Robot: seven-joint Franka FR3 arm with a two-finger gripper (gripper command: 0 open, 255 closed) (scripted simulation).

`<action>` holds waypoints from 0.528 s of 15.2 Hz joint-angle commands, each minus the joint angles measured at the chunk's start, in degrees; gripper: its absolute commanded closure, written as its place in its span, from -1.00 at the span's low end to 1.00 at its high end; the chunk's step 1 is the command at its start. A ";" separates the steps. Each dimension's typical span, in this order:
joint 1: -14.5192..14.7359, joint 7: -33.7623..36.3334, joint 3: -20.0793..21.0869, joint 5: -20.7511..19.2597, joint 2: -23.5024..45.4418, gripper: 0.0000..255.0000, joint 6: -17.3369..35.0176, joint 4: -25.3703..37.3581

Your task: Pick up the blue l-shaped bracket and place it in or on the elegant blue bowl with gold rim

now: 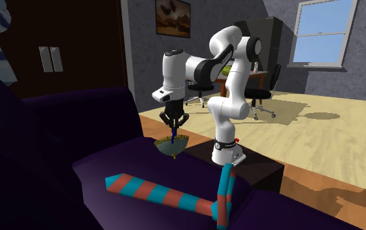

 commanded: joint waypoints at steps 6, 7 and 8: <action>0.00 0.00 0.00 0.00 0.00 -1.00 0.00 0.00; 0.14 -0.07 0.19 0.23 -0.21 -1.00 -1.97 1.75; 0.26 -0.13 0.38 0.44 -0.33 -1.00 -3.93 3.57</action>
